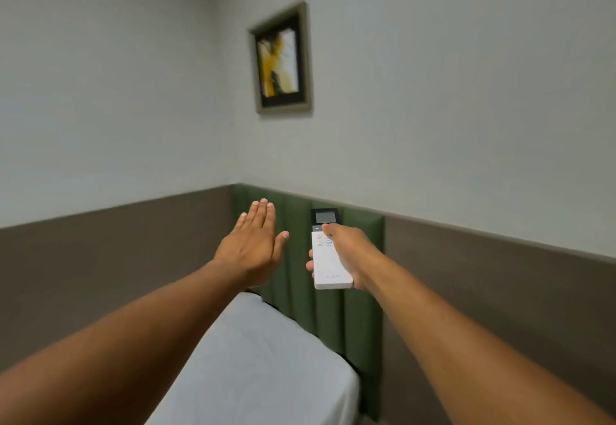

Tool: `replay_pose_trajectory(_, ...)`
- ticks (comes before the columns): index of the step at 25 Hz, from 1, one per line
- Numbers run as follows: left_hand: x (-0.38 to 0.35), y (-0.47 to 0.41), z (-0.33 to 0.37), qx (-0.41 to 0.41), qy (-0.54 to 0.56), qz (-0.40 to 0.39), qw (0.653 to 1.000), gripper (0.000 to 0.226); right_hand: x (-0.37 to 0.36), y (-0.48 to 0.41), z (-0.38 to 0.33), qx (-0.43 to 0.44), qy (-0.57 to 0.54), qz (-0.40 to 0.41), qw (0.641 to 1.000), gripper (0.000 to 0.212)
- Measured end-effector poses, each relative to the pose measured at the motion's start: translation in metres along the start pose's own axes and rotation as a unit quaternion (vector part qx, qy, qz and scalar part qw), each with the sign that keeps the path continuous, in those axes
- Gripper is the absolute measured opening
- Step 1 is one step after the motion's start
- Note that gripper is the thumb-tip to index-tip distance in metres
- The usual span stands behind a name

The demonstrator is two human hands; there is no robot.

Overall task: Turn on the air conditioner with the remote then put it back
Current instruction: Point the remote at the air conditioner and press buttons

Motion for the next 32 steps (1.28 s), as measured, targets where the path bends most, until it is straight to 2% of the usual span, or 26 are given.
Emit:
replay_pose_trajectory(4,0.160,0.043,-0.152,0.103,-0.077,0.067,0.989,0.070,-0.200,0.029,-0.074,0.035,-0.002,-0.134,0.990,0.023)
replay_pose_trajectory(8,0.323,0.133,-0.280,0.211,-0.183,0.120,0.953,0.070,-0.388,0.115,-0.143,0.067,-0.034,-0.276,0.958,0.017)
replay_pose_trajectory(13,0.461,0.241,-0.362,0.320,-0.268,0.152,0.896,0.069,-0.528,0.221,-0.199,0.088,-0.082,-0.392,0.912,0.024)
replay_pose_trajectory(16,0.505,0.284,-0.381,0.352,-0.294,0.158,0.875,0.068,-0.573,0.264,-0.222,0.102,-0.082,-0.421,0.897,0.026)
replay_pose_trajectory(22,0.543,0.313,-0.400,0.386,-0.303,0.161,0.856,0.068,-0.611,0.301,-0.245,0.118,-0.071,-0.437,0.889,0.024)
replay_pose_trajectory(32,0.529,0.308,-0.409,0.393,-0.294,0.144,0.859,0.067,-0.612,0.286,-0.246,0.132,-0.045,-0.425,0.894,0.025)
Point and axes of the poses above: each hand's wrist, its own y-axis away from the middle knuckle, its own x-axis out of the back of the hand, z = x × y, the point moved 10 cm from there along -y, towards the middle knuckle, and after that the axes turned 12 degrees about x, right-handed, at the moved point
